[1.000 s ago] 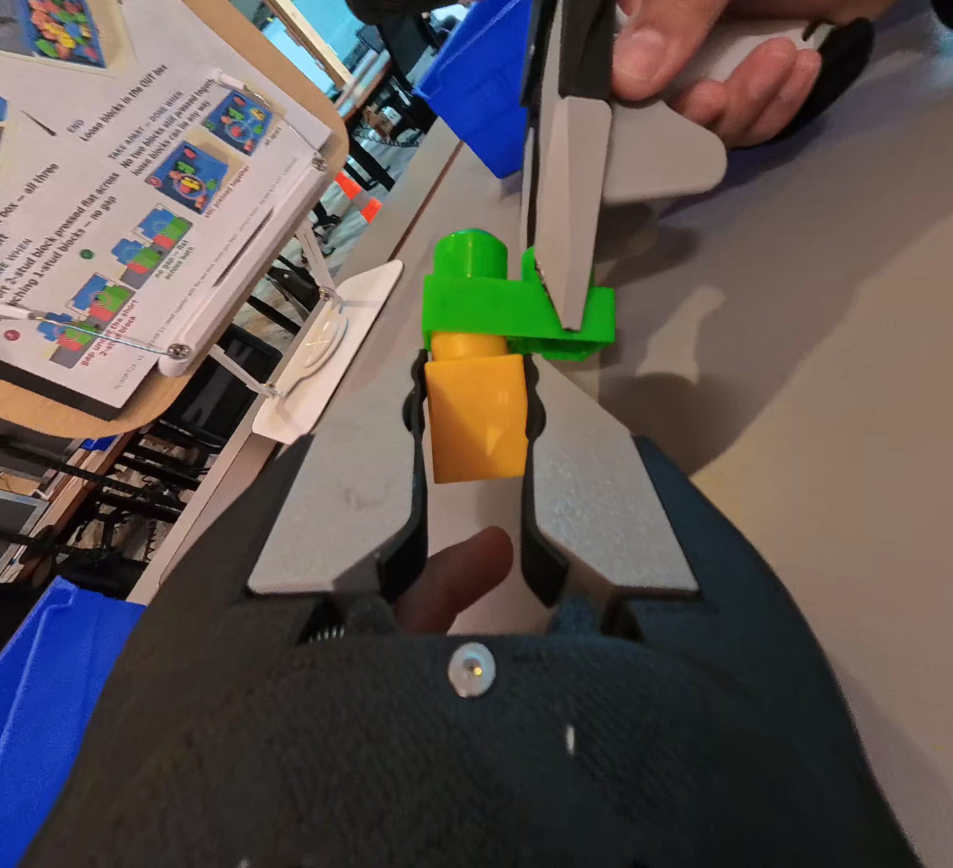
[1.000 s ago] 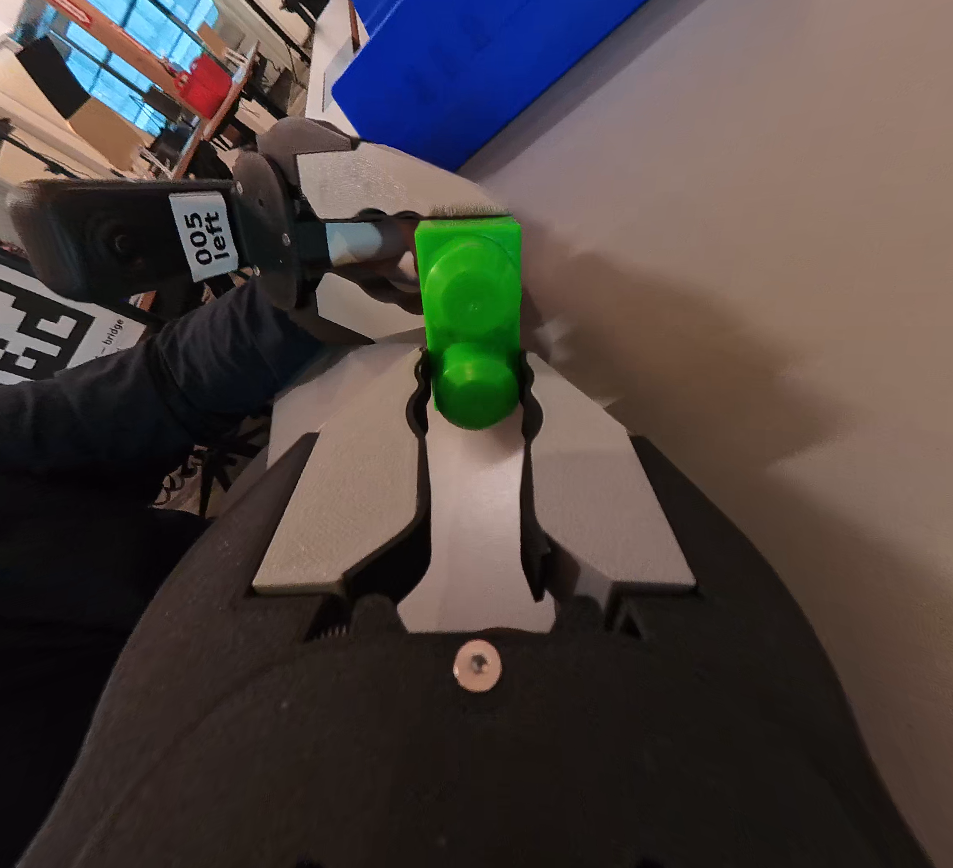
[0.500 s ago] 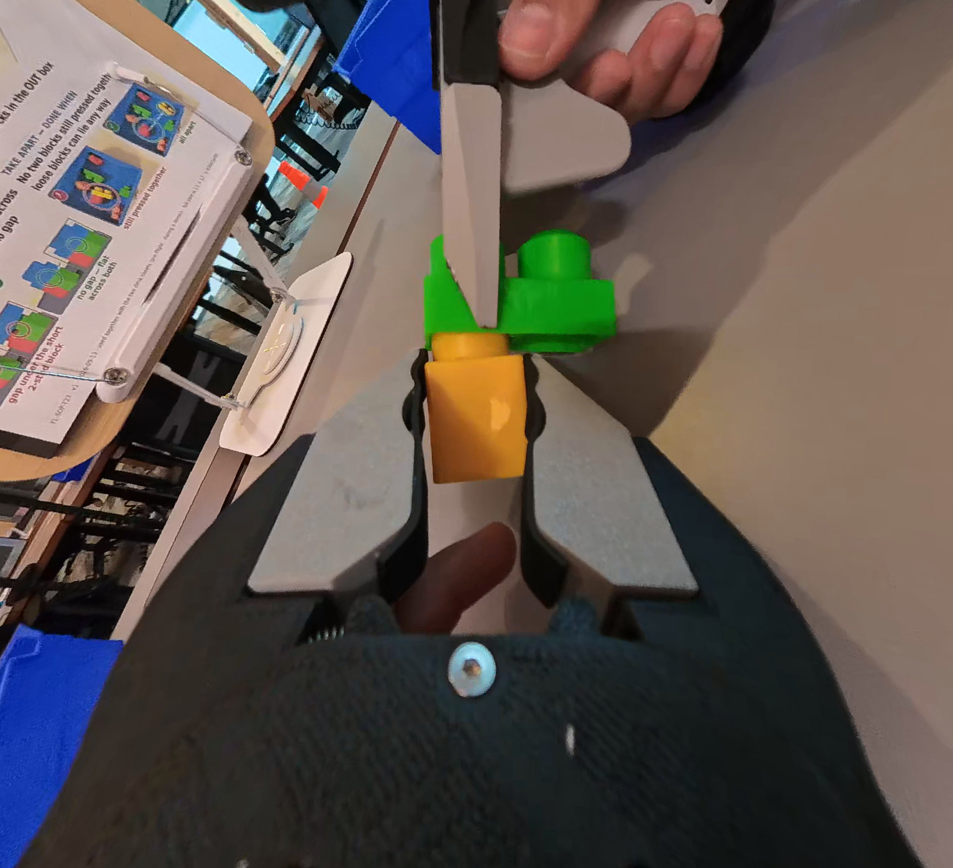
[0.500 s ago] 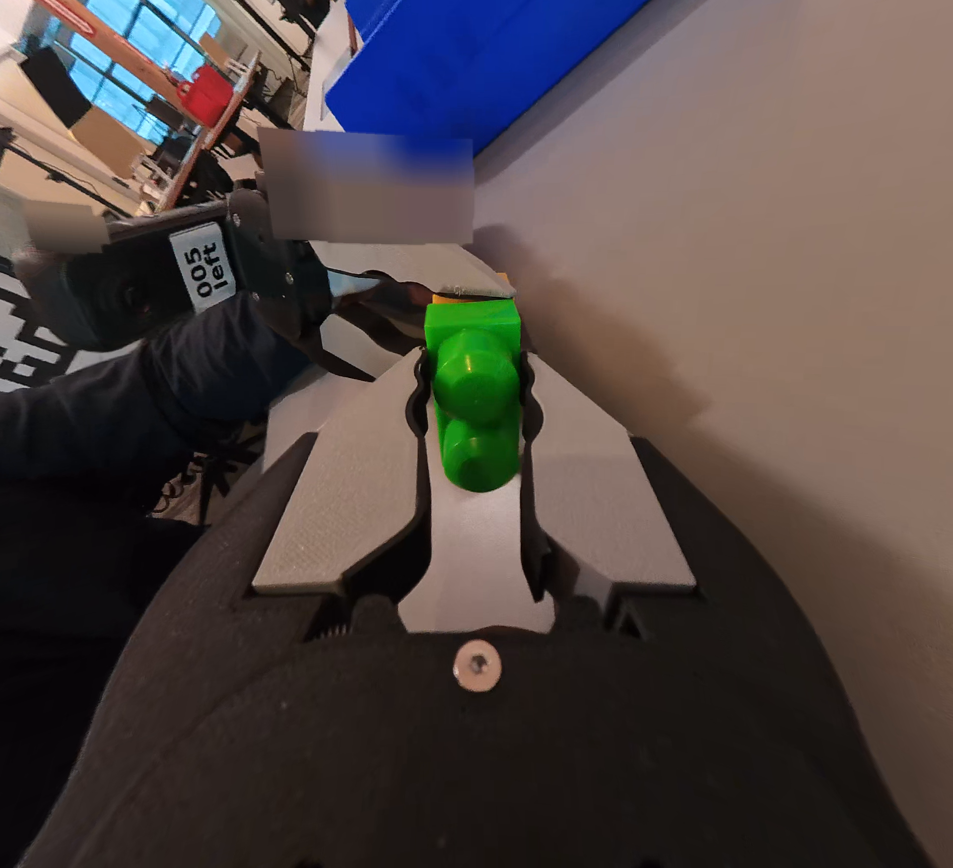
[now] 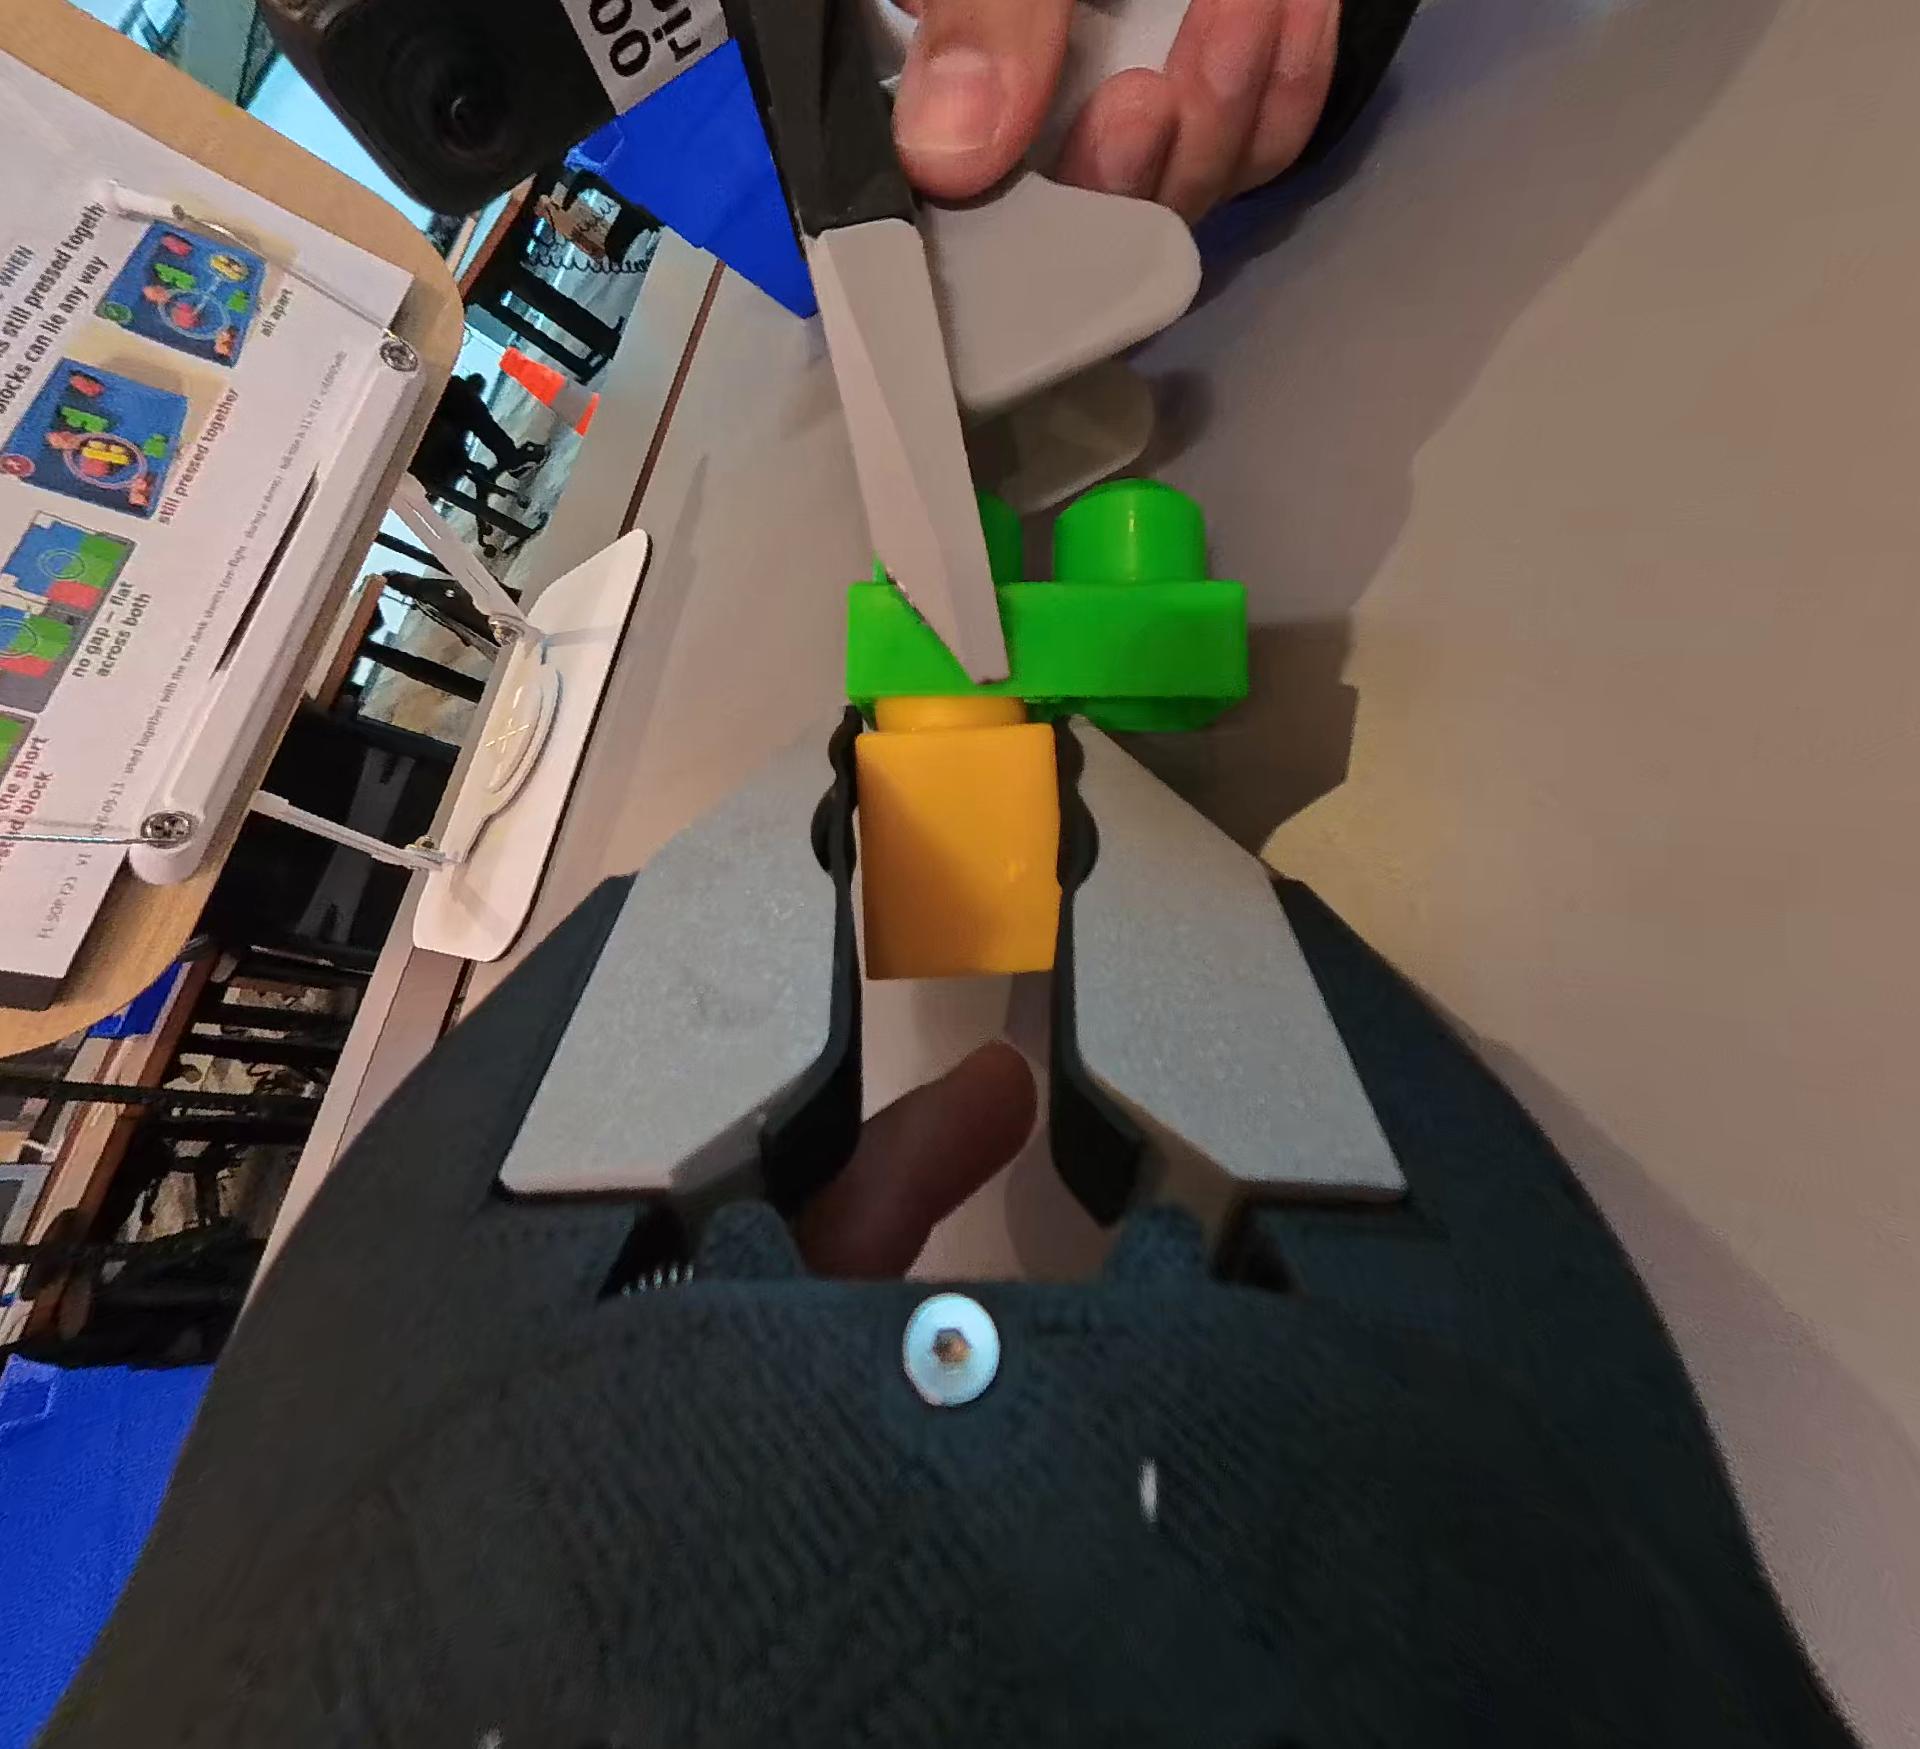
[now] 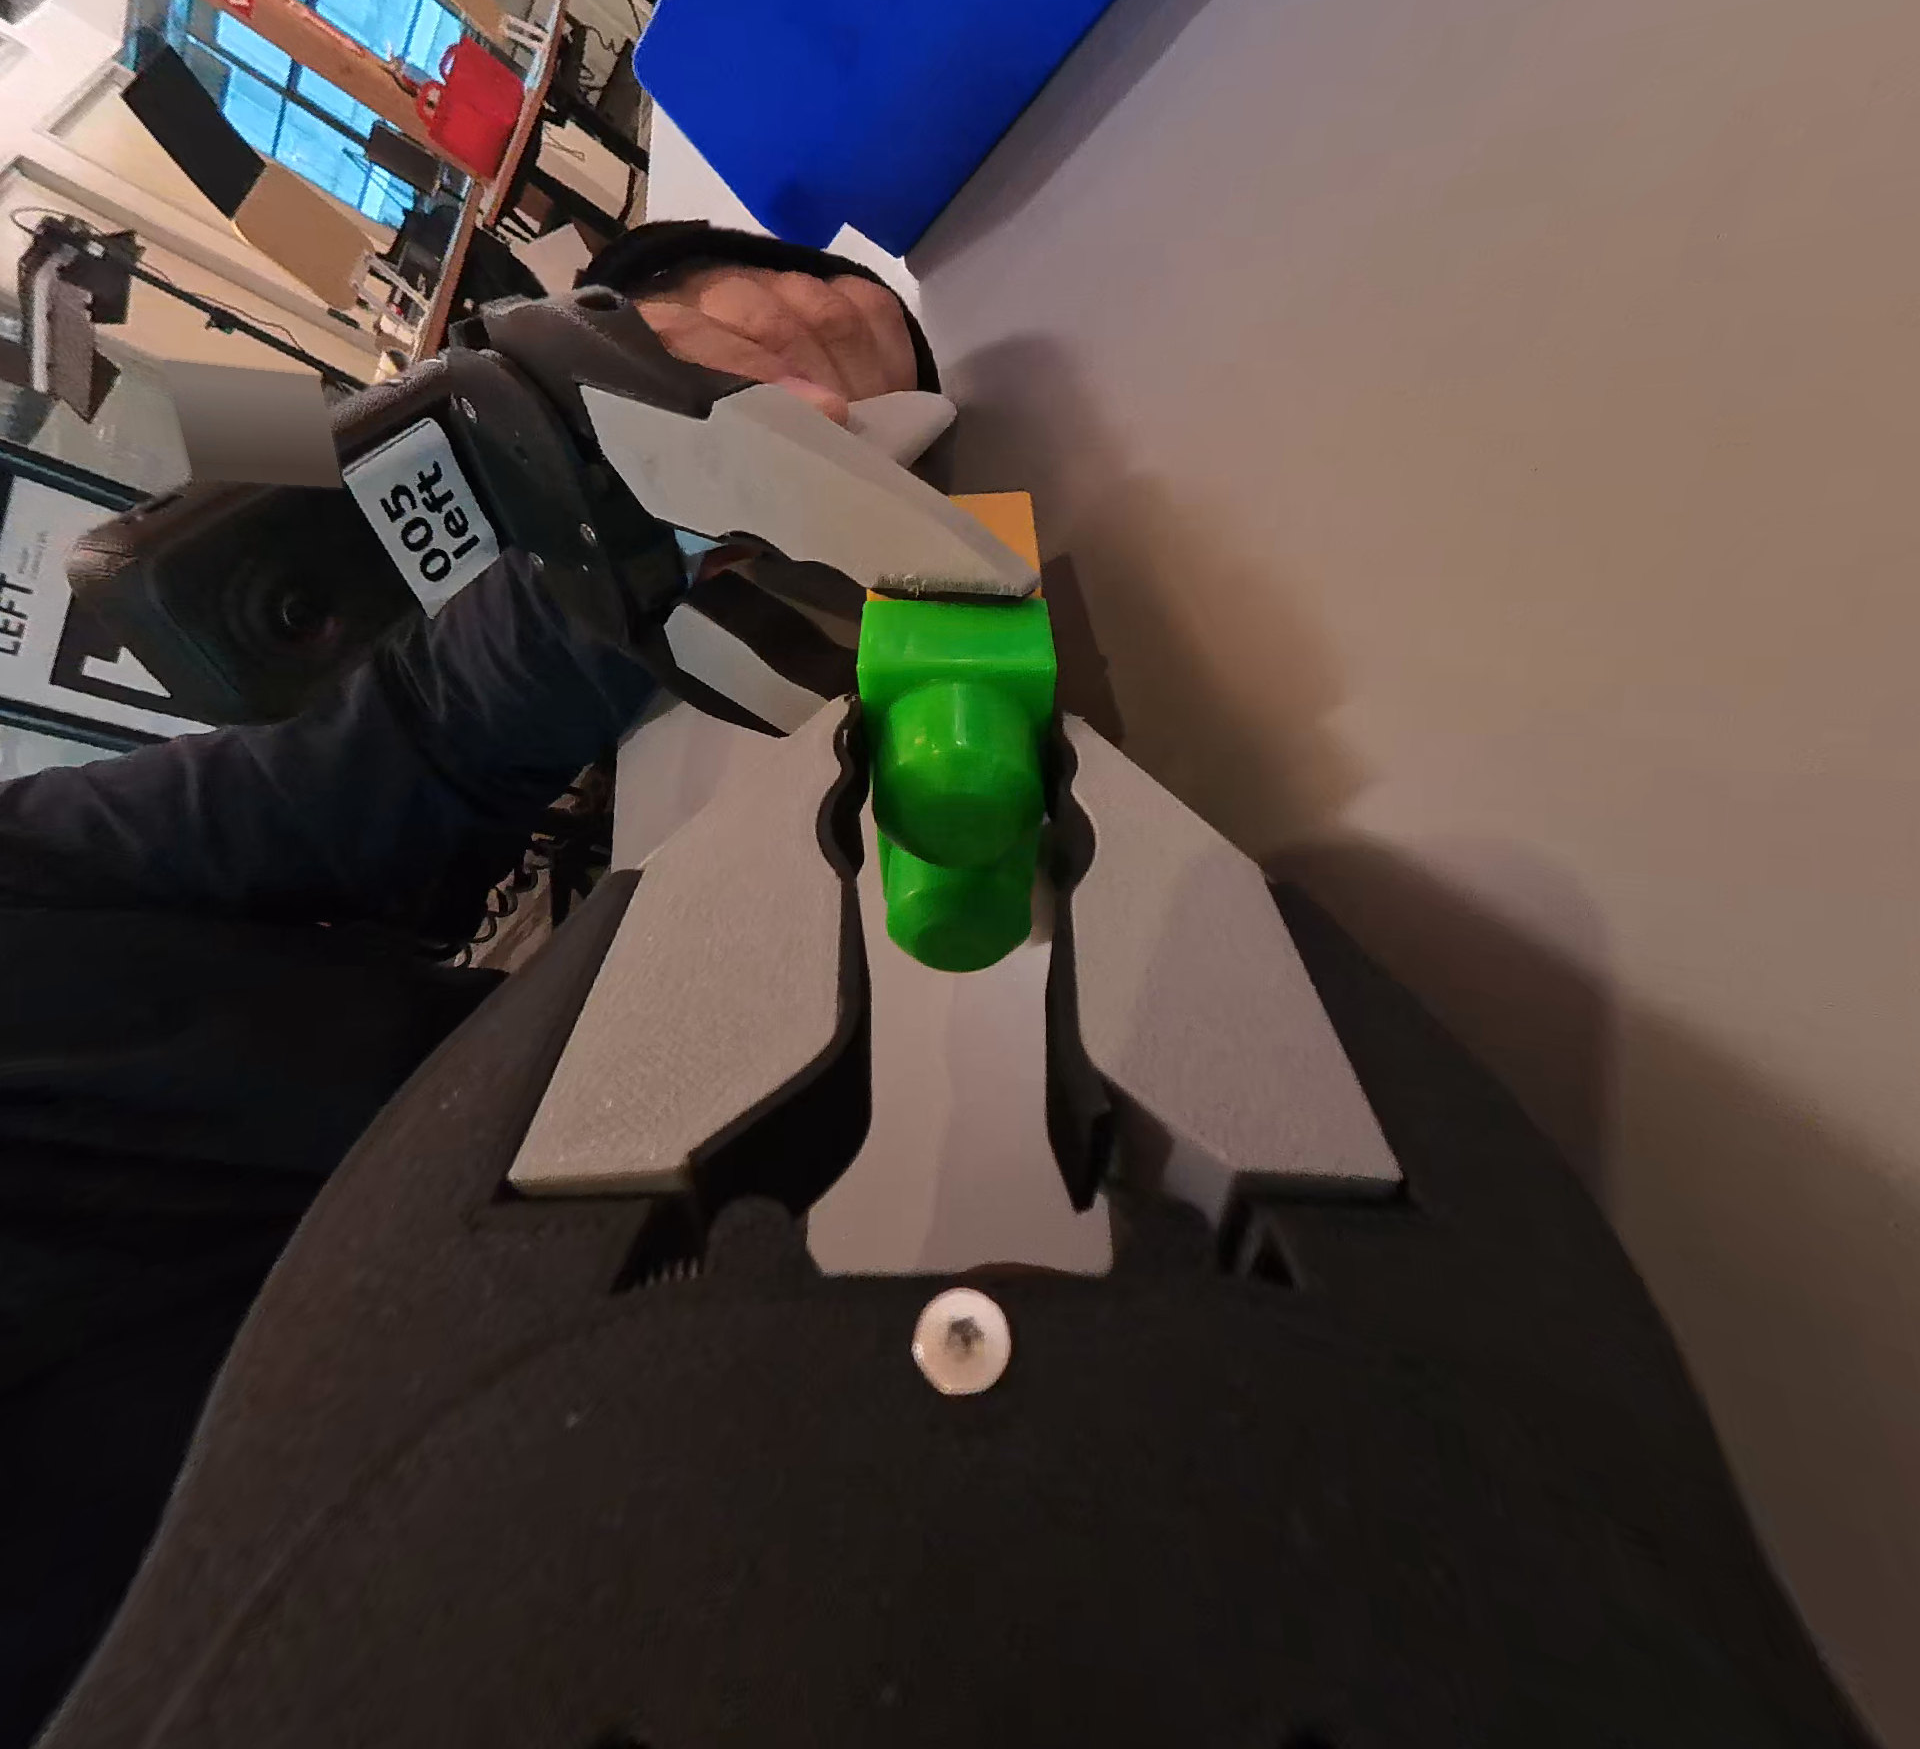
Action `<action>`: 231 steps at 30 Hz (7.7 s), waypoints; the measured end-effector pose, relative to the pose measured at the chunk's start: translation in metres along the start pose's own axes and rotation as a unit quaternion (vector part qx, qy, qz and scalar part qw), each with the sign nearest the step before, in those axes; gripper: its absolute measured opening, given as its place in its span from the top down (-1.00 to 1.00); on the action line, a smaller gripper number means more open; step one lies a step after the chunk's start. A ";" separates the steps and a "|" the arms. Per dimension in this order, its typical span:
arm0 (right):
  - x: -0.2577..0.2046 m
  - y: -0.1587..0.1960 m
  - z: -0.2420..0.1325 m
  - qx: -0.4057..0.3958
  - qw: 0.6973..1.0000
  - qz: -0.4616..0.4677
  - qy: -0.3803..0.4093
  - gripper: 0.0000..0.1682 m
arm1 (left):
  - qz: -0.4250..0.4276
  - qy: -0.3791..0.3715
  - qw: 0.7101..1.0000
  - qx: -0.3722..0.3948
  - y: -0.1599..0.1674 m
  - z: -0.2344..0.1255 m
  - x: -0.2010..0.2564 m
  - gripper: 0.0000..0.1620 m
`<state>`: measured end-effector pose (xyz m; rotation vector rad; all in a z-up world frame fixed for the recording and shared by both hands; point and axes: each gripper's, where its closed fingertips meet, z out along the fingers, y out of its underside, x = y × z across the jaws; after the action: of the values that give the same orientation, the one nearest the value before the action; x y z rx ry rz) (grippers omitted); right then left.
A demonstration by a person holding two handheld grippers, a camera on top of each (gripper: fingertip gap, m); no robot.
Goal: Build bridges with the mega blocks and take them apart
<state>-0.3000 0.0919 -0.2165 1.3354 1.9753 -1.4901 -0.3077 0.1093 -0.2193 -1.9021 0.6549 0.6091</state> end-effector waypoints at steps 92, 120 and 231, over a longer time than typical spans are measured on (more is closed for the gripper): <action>-0.025 -0.062 -0.053 0.235 0.966 0.030 -0.102 0.63 | -0.126 0.037 0.916 -0.380 0.234 -0.189 -0.142 0.58; -0.013 -0.069 -0.067 0.277 0.954 0.071 -0.092 0.63 | 0.246 -0.232 0.915 -0.219 -0.004 -0.039 -0.081 0.58; -0.022 -0.076 -0.028 0.160 0.979 -0.095 0.084 0.64 | -0.288 -0.013 0.956 -0.042 0.009 -0.017 -0.019 1.00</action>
<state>-0.3437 0.1045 -0.1465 1.4751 2.0808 -1.9089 -0.3254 0.0935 -0.2056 -2.0317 0.0357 0.2858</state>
